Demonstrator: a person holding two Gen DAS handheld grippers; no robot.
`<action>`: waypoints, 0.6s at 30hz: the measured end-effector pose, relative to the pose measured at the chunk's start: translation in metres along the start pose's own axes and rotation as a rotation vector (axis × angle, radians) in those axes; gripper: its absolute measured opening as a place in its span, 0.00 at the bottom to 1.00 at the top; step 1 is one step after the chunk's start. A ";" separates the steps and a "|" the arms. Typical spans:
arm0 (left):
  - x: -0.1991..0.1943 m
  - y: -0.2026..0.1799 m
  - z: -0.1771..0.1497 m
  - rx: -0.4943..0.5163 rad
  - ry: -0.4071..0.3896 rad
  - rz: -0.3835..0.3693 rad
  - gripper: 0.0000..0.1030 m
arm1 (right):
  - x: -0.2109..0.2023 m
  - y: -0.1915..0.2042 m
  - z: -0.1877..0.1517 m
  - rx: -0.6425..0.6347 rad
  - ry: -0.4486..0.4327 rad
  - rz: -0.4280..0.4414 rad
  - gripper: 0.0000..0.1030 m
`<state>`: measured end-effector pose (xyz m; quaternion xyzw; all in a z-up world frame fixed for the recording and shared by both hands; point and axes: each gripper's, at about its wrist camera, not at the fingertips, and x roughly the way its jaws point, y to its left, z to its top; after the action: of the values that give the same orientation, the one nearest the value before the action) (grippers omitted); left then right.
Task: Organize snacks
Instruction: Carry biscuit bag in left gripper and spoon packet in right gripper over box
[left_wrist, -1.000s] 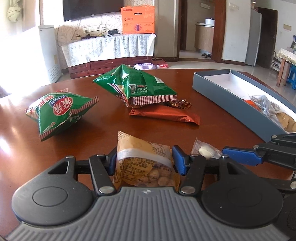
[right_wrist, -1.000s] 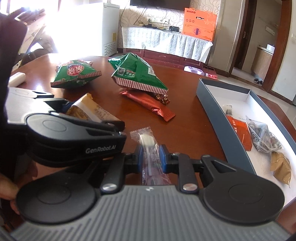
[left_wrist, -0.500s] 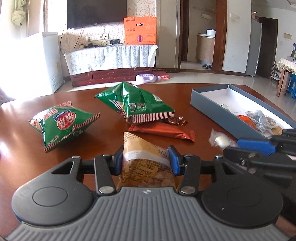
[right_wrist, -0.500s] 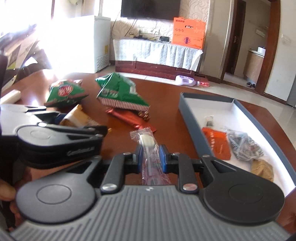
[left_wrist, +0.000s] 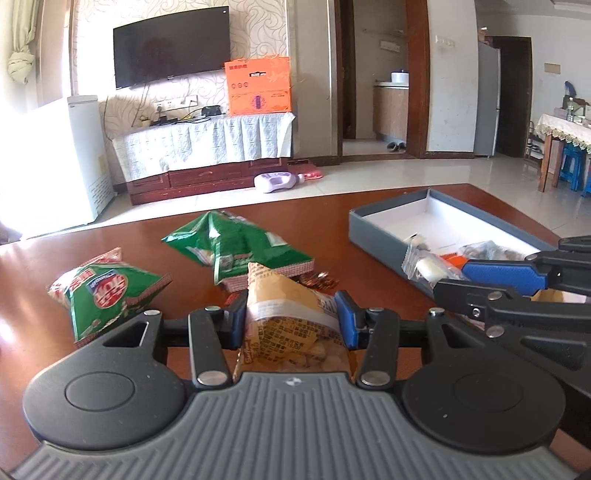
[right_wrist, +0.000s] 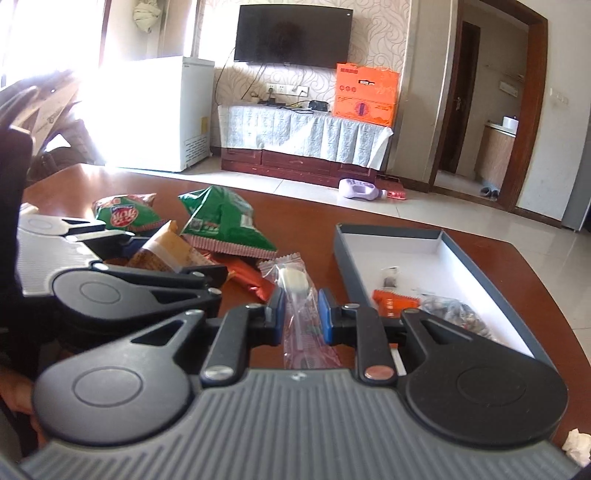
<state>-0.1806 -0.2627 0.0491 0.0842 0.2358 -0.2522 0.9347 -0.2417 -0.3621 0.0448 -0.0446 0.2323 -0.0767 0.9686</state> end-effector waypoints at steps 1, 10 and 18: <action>0.001 -0.003 0.001 0.003 0.000 -0.003 0.52 | -0.001 -0.003 0.001 0.003 -0.004 -0.003 0.22; 0.003 -0.035 0.023 0.035 -0.033 -0.046 0.51 | -0.011 -0.028 0.002 0.038 -0.035 -0.057 0.22; 0.008 -0.064 0.033 0.029 -0.042 -0.083 0.50 | -0.017 -0.046 -0.001 0.060 -0.045 -0.104 0.22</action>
<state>-0.1943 -0.3302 0.0716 0.0824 0.2155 -0.2958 0.9270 -0.2629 -0.4043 0.0575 -0.0295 0.2052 -0.1329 0.9692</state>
